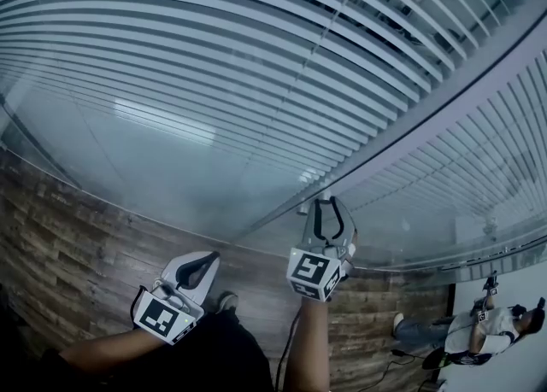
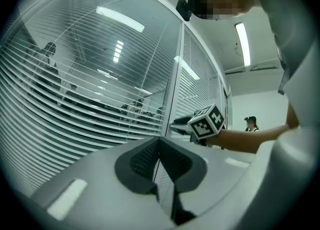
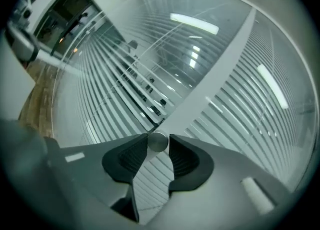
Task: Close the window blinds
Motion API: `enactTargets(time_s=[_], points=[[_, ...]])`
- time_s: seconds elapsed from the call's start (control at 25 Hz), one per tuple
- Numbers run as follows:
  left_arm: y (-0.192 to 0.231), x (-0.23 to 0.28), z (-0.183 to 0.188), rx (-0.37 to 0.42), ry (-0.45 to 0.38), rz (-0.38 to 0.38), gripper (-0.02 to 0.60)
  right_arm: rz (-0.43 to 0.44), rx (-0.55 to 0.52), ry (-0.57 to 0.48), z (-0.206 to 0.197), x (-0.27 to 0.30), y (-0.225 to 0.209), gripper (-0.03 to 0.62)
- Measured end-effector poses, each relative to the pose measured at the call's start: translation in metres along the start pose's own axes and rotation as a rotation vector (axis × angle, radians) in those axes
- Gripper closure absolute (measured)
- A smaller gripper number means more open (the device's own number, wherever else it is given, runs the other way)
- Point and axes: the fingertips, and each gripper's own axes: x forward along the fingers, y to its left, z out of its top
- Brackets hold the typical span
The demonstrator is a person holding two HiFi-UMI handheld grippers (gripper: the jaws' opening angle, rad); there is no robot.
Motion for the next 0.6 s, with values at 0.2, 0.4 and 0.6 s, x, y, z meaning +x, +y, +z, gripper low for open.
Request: enactTargets(time_s=[0.2, 0.4, 0.6], points=[[-0.0026, -0.0044, -0.0046, -0.006, -0.003, -0.010, 0.583, 0.022, 0.479, -0.077, -0.0033, -0.0086, -0.0044, 0.441], [0.0025, -0.0041, -0.0081, -0.018, 0.009, 0.007, 0.583, 0.035, 0.665, -0.100, -0.0042, -0.0031, -0.0016, 0.441], [0.0027, -0.0008, -0.0067, -0.015, 0.012, 0.013, 0.583, 0.007, 0.728, -0.108, -0.0044, -0.0024, -0.0066, 0.464]])
